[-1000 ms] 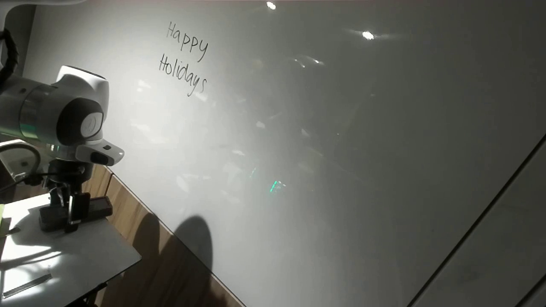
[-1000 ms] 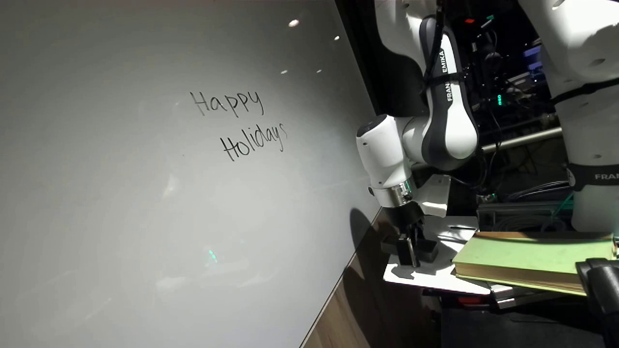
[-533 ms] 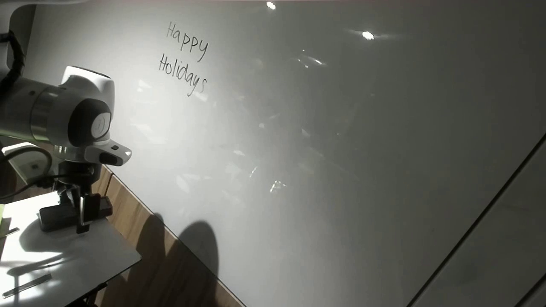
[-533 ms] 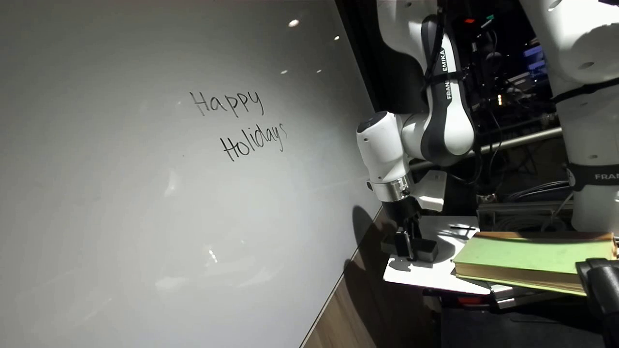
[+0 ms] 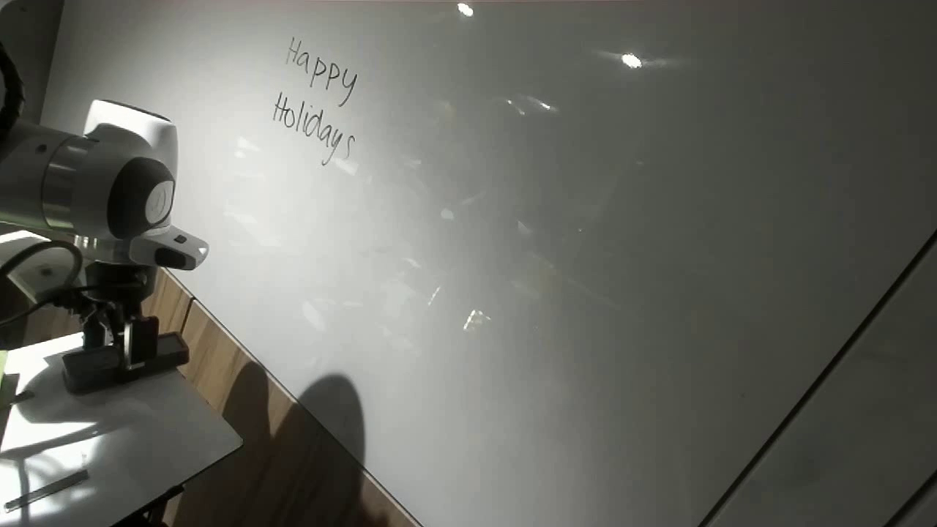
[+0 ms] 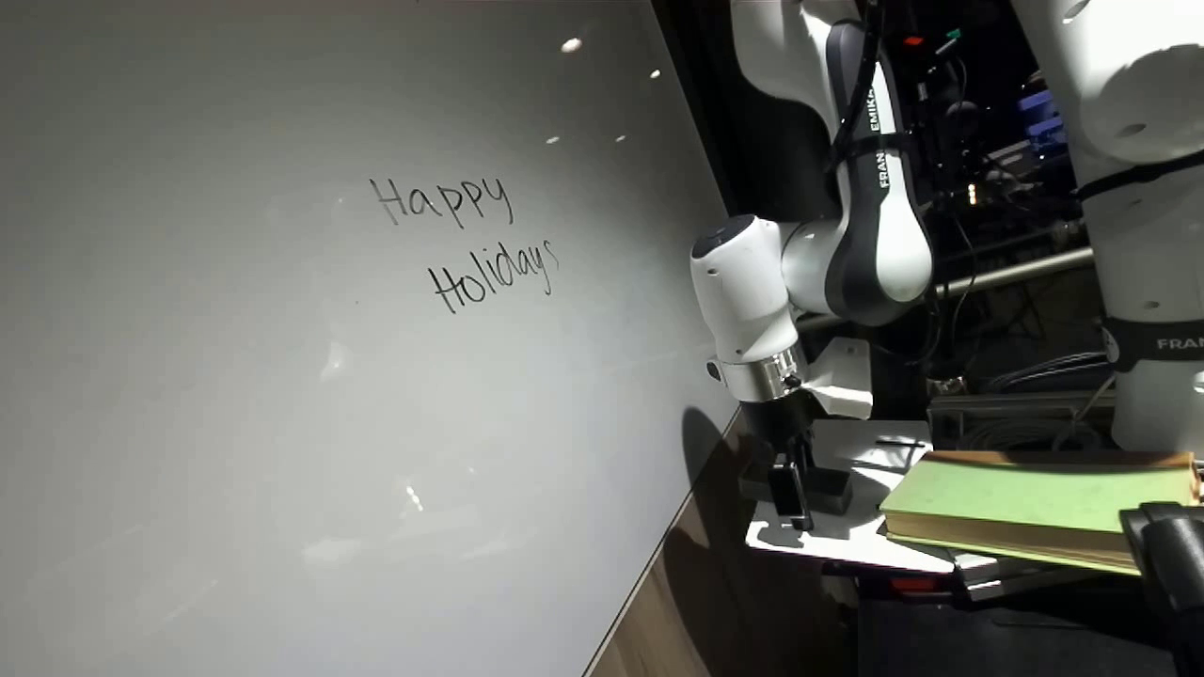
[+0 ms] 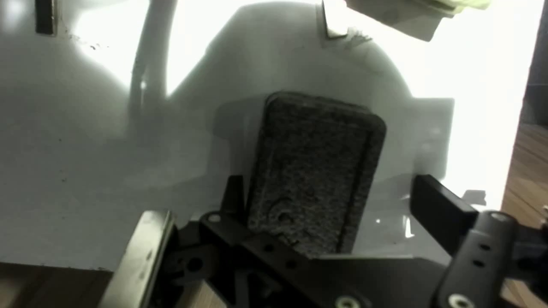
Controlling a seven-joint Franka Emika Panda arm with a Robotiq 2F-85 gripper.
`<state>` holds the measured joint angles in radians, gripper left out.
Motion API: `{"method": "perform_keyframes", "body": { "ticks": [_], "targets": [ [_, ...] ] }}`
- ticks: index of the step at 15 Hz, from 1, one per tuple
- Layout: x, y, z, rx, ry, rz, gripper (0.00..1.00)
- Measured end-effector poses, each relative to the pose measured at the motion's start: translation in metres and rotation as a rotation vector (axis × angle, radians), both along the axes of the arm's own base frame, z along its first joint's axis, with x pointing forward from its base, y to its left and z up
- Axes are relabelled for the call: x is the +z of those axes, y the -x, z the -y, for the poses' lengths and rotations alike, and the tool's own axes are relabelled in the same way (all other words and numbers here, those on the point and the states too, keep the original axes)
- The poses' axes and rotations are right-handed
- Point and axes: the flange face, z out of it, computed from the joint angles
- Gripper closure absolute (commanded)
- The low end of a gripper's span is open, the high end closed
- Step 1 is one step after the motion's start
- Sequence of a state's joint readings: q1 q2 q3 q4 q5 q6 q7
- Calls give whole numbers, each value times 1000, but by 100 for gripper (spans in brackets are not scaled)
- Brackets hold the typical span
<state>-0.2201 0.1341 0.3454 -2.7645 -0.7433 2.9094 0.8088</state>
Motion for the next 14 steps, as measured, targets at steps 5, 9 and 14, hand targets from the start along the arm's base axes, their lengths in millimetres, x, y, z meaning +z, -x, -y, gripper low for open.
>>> {"method": "perform_keyframes", "body": {
  "ticks": [5,9,14],
  "targets": [
    [6,-1,-12,24,-4,16,0],
    [15,-7,-11,21,0,43,0],
    [23,-12,-4,7,9,66,0]
  ]
}}
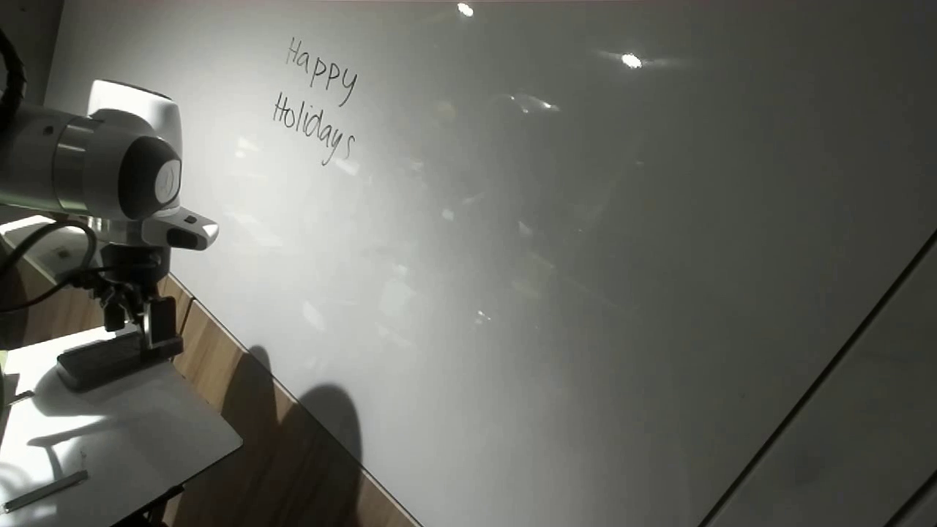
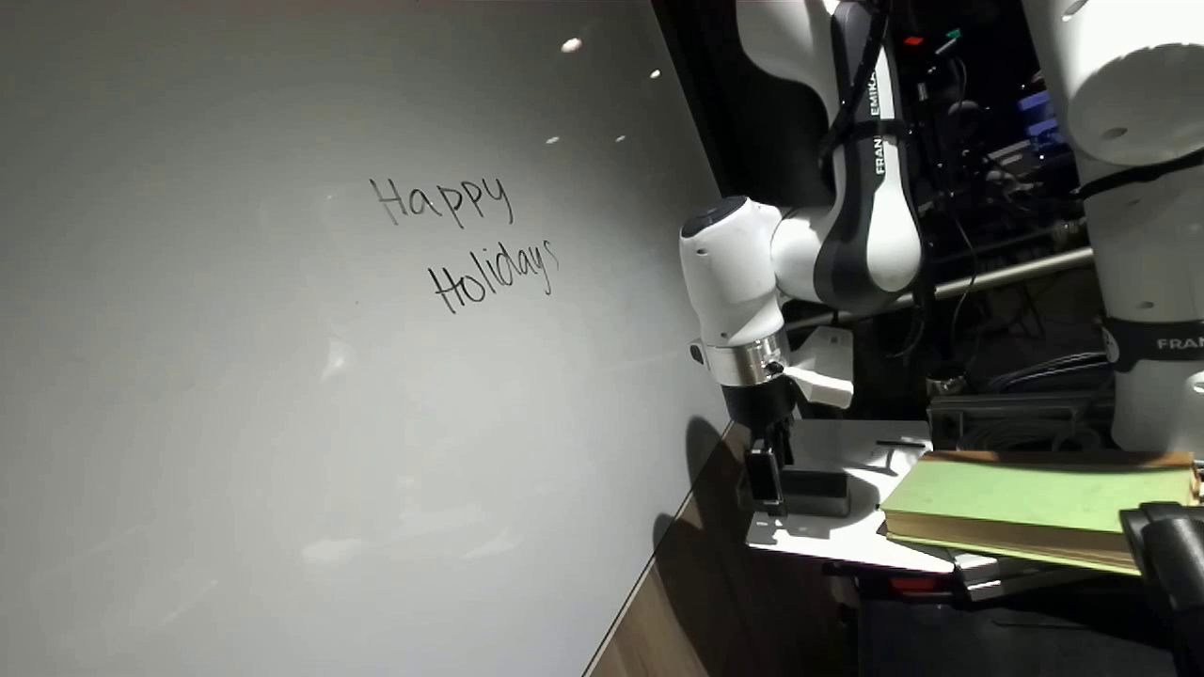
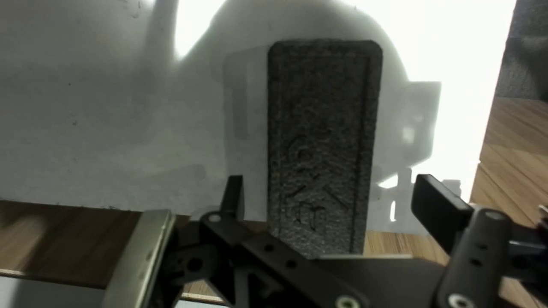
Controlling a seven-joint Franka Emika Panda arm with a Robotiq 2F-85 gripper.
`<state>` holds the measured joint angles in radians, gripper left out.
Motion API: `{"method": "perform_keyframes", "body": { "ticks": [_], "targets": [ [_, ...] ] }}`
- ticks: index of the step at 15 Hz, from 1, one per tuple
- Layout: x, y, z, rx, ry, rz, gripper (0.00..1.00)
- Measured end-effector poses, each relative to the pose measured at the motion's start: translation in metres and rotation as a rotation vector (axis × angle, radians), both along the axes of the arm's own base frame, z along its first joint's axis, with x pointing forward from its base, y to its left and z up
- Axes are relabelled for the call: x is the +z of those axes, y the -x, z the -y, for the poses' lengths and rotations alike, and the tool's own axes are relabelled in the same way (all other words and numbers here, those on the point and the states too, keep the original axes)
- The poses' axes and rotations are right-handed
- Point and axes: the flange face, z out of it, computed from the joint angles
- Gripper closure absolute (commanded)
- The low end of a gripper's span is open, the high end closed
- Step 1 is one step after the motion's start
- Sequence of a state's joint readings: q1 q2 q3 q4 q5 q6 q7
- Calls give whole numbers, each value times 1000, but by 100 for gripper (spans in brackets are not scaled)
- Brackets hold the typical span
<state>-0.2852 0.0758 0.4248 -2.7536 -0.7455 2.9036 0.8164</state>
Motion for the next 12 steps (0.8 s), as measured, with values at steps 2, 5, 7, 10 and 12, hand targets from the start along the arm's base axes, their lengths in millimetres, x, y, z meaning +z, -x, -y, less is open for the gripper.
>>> {"method": "perform_keyframes", "body": {
  "ticks": [2,5,7,10,12],
  "targets": [
    [2,-1,2,-5,2,5,25],
    [2,-2,4,-7,3,5,42],
    [2,-1,3,-7,4,4,58],
    [1,-1,4,-8,6,2,70],
    [1,-1,4,-8,6,2,70]
  ]
}}
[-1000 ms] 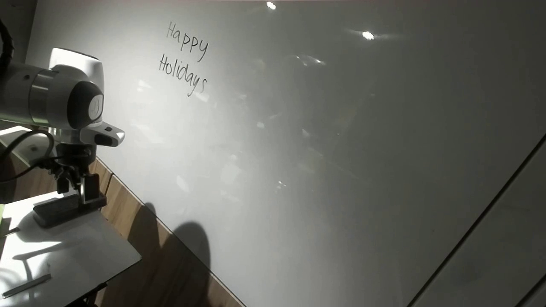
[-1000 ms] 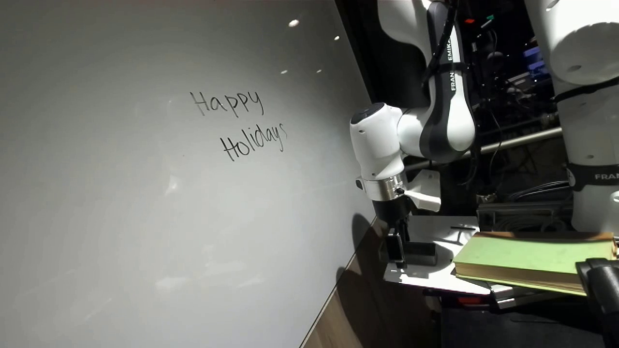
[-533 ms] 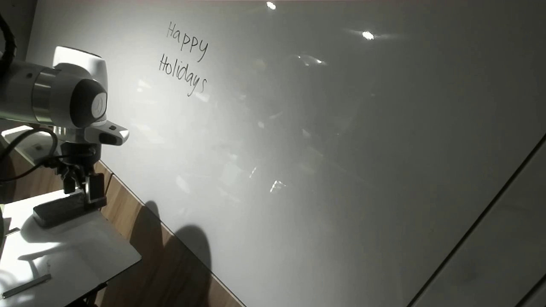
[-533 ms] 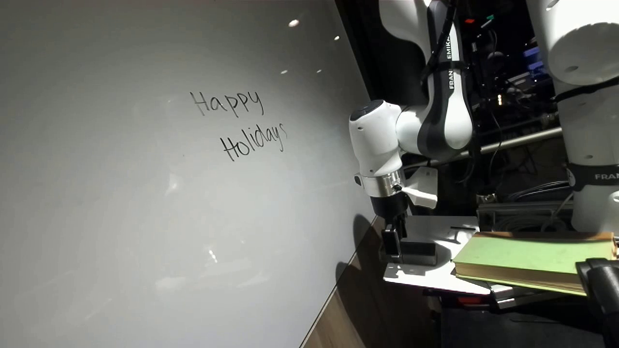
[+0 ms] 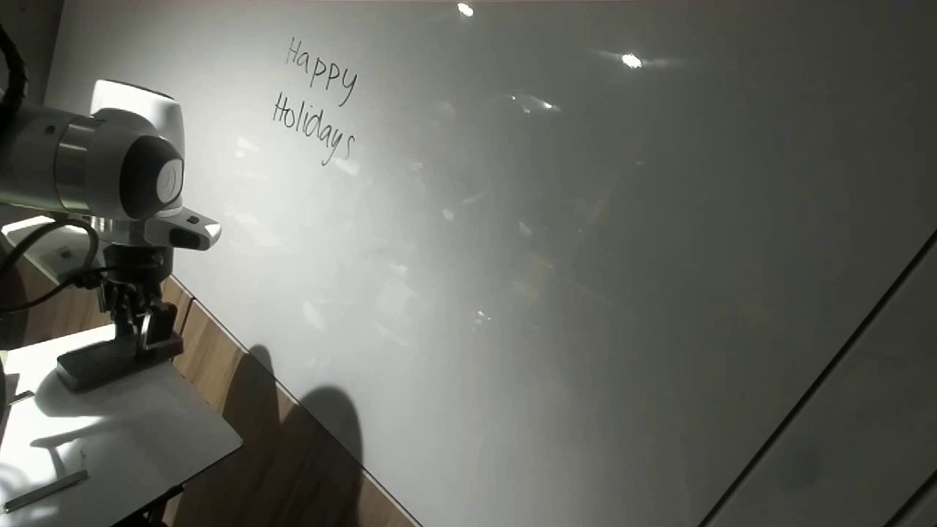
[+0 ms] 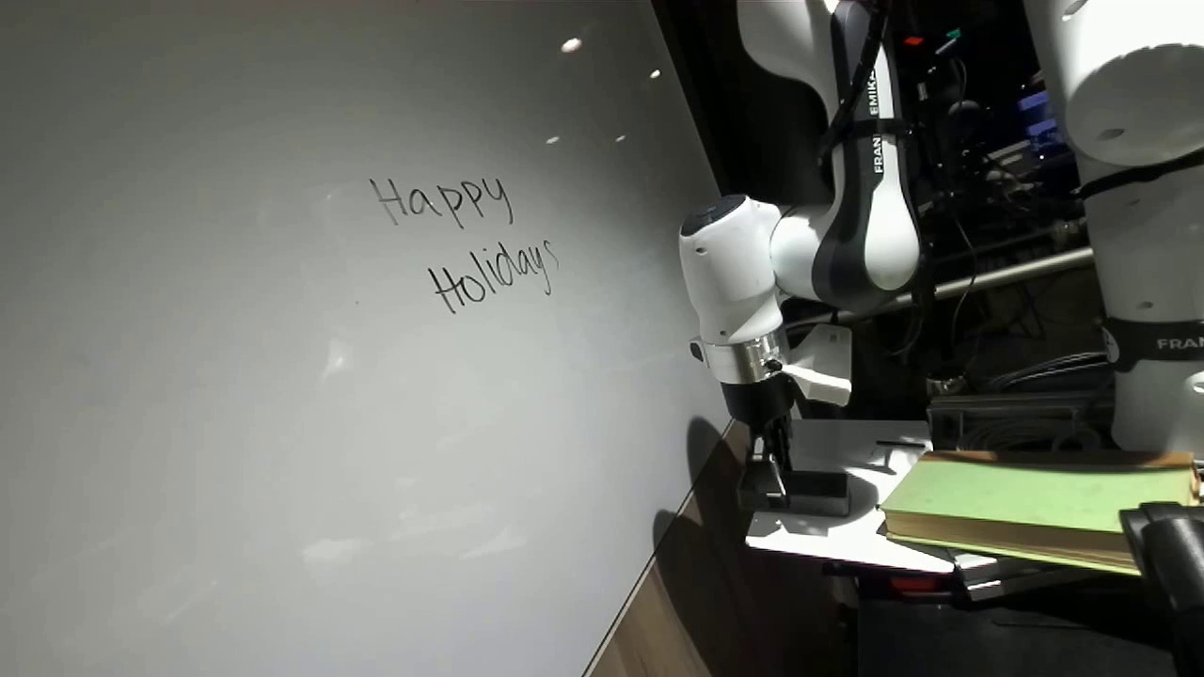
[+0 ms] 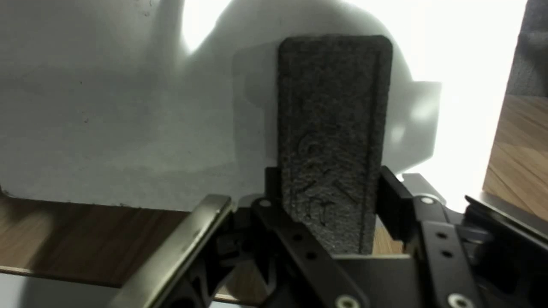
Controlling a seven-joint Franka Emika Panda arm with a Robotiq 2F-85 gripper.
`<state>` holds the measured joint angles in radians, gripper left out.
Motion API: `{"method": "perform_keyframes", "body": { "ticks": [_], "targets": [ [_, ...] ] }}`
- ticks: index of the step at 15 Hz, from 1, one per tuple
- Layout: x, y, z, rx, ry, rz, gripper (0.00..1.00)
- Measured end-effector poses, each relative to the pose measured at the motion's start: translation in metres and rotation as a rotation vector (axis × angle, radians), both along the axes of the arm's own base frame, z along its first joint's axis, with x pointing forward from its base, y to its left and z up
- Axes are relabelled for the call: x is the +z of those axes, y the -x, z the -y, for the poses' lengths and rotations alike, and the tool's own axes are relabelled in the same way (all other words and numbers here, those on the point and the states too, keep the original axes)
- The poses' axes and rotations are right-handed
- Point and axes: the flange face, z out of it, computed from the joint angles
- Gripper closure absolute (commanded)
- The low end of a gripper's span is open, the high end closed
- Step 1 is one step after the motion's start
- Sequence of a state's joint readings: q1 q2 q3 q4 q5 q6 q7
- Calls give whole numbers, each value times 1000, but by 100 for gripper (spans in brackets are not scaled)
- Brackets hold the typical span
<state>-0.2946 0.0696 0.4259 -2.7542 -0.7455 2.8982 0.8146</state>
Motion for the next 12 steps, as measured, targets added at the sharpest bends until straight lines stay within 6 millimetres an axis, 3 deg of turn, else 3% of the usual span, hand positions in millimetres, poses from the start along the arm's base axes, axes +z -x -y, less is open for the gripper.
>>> {"method": "perform_keyframes", "body": {
  "ticks": [7,12],
  "targets": [
    [11,-8,-1,3,-1,37,70],
    [52,-21,-1,12,-16,173,70]
  ]
}}
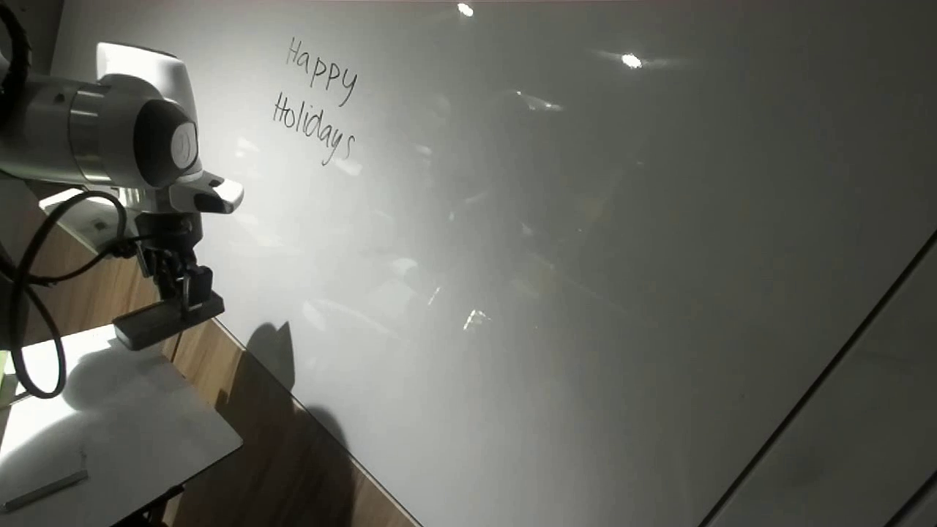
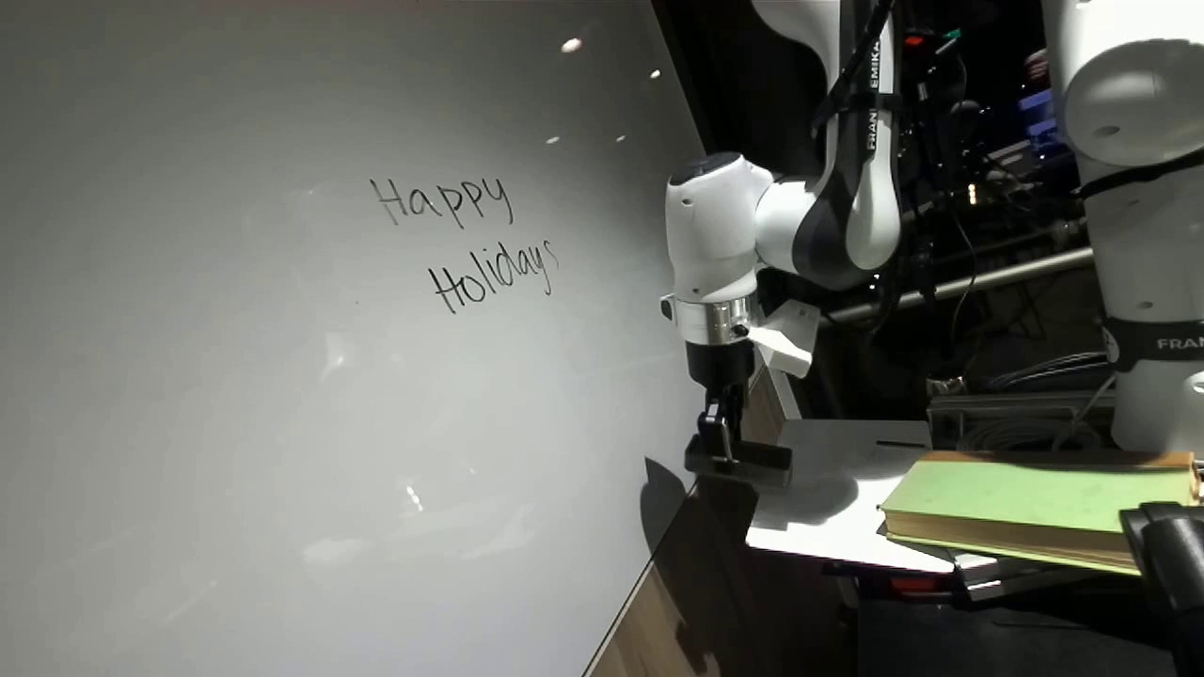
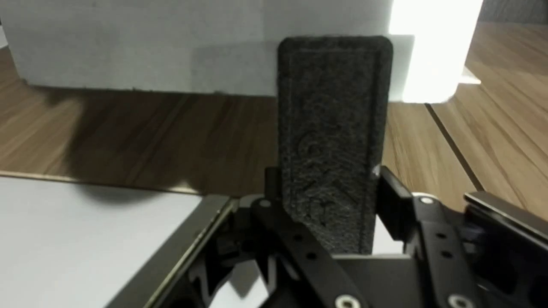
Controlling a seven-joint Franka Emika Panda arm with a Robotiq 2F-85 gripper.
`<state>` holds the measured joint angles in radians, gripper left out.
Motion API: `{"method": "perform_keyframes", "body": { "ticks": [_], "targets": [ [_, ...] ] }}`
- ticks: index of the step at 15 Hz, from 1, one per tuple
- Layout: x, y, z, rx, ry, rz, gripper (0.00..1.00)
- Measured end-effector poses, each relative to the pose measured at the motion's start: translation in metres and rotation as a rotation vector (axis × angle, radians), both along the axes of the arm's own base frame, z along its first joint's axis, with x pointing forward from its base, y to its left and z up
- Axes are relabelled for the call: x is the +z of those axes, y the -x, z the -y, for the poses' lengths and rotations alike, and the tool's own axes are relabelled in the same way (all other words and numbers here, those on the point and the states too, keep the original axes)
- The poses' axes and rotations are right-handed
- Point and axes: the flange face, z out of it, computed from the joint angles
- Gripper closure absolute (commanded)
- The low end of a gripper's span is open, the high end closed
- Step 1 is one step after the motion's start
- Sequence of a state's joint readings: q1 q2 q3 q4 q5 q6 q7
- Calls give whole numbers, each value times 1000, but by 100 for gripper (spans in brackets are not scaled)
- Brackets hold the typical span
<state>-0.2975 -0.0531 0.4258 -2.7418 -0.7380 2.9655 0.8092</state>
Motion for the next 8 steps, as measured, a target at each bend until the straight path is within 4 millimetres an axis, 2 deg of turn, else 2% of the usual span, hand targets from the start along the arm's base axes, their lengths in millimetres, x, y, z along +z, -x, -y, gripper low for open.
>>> {"method": "perform_keyframes", "body": {
  "ticks": [4,8],
  "targets": [
    [42,-7,-1,-11,-37,137,70],
    [89,-10,-11,-15,-56,262,70]
  ]
}}
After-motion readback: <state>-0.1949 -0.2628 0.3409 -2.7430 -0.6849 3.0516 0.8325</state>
